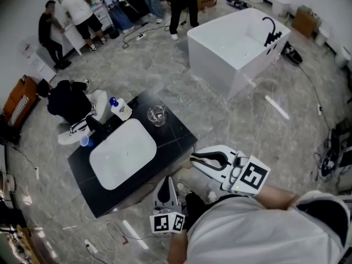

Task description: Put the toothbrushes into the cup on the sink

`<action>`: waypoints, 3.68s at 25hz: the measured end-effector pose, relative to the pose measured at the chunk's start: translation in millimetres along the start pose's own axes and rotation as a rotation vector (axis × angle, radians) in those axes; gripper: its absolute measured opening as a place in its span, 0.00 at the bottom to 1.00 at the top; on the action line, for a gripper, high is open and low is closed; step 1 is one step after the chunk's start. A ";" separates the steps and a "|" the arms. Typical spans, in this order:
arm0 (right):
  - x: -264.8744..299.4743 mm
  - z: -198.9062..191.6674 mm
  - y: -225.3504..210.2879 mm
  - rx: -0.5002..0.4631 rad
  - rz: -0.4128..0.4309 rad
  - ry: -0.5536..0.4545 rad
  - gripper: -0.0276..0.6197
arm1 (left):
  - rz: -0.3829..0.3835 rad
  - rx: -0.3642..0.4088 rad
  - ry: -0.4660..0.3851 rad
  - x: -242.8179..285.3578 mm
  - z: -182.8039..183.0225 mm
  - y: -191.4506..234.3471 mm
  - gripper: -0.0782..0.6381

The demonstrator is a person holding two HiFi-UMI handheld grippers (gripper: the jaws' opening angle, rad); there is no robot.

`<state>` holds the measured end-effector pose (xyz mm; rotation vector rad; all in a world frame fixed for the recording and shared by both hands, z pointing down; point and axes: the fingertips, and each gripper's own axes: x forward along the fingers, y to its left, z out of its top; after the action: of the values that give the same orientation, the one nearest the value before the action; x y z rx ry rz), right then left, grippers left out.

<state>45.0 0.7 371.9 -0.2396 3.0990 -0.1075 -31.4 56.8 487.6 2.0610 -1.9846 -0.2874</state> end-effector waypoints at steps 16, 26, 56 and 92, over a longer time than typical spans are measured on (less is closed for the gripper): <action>57.1 10.0 -16.3 -0.008 0.010 -0.010 0.14 | 0.024 0.001 -0.029 25.7 31.8 61.0 0.11; 93.9 10.2 -28.7 -0.038 -0.013 0.001 0.14 | 0.011 -0.017 -0.046 43.5 41.7 101.9 0.11; 146.7 23.7 -59.0 -0.127 -0.193 0.017 0.14 | -0.120 -0.062 -0.048 79.8 57.0 168.0 0.11; 126.6 24.7 -142.3 -0.061 -0.081 0.010 0.14 | 0.017 -0.034 -0.032 135.1 61.4 125.9 0.11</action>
<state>-57.5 -160.9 354.2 -0.3672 3.1063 -0.0155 -164.2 -85.0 475.8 2.0298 -2.0002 -0.3506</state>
